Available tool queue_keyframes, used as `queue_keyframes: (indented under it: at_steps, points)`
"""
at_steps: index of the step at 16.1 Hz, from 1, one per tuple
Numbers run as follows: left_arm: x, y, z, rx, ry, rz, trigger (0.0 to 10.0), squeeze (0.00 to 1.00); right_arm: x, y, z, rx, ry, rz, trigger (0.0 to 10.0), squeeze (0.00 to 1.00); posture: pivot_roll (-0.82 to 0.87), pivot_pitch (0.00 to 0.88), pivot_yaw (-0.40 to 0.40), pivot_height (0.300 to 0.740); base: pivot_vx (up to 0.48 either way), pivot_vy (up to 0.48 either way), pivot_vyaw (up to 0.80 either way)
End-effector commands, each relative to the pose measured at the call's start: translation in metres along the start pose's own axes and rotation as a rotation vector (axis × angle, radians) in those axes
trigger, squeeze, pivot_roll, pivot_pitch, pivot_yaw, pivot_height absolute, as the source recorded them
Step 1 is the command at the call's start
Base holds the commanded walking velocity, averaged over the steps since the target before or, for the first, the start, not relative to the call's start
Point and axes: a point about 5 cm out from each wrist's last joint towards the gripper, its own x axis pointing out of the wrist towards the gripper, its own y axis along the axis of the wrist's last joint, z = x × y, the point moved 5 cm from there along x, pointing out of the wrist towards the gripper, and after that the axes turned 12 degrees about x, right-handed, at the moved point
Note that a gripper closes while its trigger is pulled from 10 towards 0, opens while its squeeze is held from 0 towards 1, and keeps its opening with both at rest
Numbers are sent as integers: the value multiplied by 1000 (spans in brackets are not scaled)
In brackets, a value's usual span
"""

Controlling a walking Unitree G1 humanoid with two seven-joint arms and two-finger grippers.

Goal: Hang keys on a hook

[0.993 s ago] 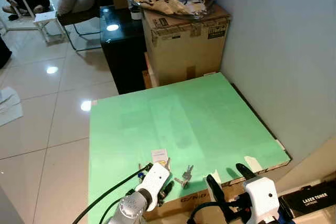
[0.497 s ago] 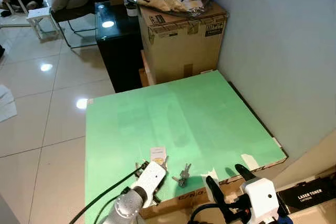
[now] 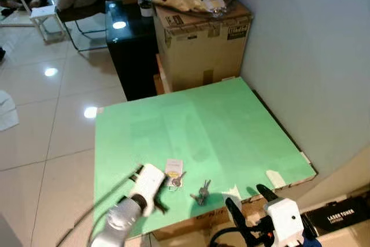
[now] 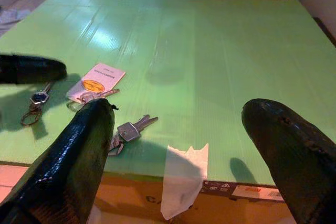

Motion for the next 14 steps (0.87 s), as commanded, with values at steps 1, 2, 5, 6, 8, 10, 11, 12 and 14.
queue_keyframes:
  at_steps: [1,2,5,6,8,10,11,12,14]
  points:
    - [-3,4,-7,-49,4,8,0,0,-1,-2,1,9,2,-2,9882,1000,-199,104,58,736,0,0,0]
    - [-3,12,-10,-60,-3,31,0,0,1,-3,2,9,4,-1,9804,1000,-199,104,58,736,0,0,0]
    - [-3,20,-5,15,-20,54,0,0,4,-5,1,14,10,-1,10000,1000,-194,108,62,736,0,0,0]
    - [-2,24,-1,115,-28,71,10000,0,5,-5,1,14,13,-2,10000,1000,-198,109,66,736,0,0,0]
    - [-5,30,7,218,-62,104,10000,1000,5,-7,-1,14,14,-5,10000,1000,-213,112,73,736,0,0,0]
    - [-13,21,18,215,-113,89,10000,1000,2,-9,0,16,2,-12,10000,1000,-218,115,77,736,0,0,0]
    - [-14,19,21,205,-123,84,10000,1000,2,-10,0,17,1,-13,10000,1000,-218,117,79,736,0,0,0]
    - [-14,17,23,200,-127,80,10000,1000,2,-10,0,17,0,-13,10000,1000,-218,117,79,736,0,0,0]
    - [-13,5,23,126,-108,28,10000,1000,1,-11,1,18,-1,-12,10000,1000,-218,116,83,736,0,0,0]
